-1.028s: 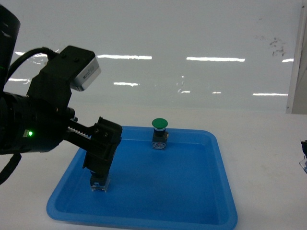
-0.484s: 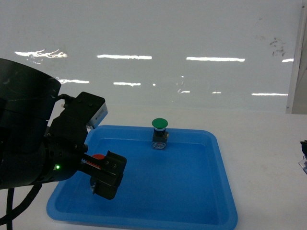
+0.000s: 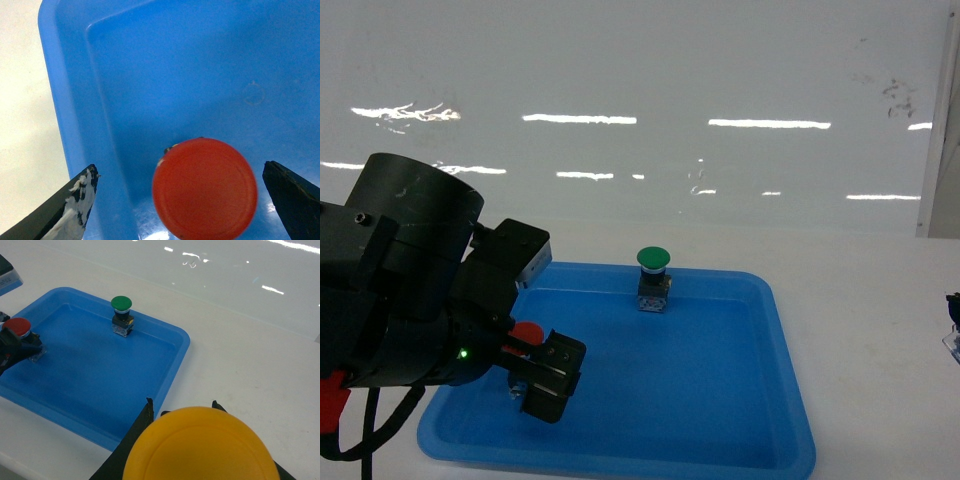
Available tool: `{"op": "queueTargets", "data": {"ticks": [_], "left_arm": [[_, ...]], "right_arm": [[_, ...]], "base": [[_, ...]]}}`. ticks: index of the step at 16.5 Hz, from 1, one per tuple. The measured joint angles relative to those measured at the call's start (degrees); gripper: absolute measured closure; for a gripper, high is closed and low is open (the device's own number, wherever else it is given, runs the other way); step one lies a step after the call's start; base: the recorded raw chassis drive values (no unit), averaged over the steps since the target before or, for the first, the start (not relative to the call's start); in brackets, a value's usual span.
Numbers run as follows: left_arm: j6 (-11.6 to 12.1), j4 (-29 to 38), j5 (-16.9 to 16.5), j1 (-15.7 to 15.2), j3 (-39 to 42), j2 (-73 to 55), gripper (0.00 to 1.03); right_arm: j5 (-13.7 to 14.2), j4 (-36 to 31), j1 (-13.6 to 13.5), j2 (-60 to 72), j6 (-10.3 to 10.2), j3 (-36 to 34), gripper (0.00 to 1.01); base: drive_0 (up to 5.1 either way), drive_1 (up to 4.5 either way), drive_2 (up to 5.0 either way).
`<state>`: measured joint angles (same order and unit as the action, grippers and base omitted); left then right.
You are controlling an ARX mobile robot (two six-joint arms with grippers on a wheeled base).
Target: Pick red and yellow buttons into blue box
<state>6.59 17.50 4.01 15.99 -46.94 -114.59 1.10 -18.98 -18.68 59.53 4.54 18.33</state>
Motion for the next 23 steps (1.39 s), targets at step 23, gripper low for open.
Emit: {"op": "queueTargets", "data": {"ticks": [23], "left_arm": [[-0.4, -5.9, 0.9, -1.1, -5.4, -5.8, 0.16]], "right_arm": [[0.0, 0.0, 0.0, 0.0, 0.0, 0.0, 0.74]], "base": [[0.0, 0.0, 0.0]]}}
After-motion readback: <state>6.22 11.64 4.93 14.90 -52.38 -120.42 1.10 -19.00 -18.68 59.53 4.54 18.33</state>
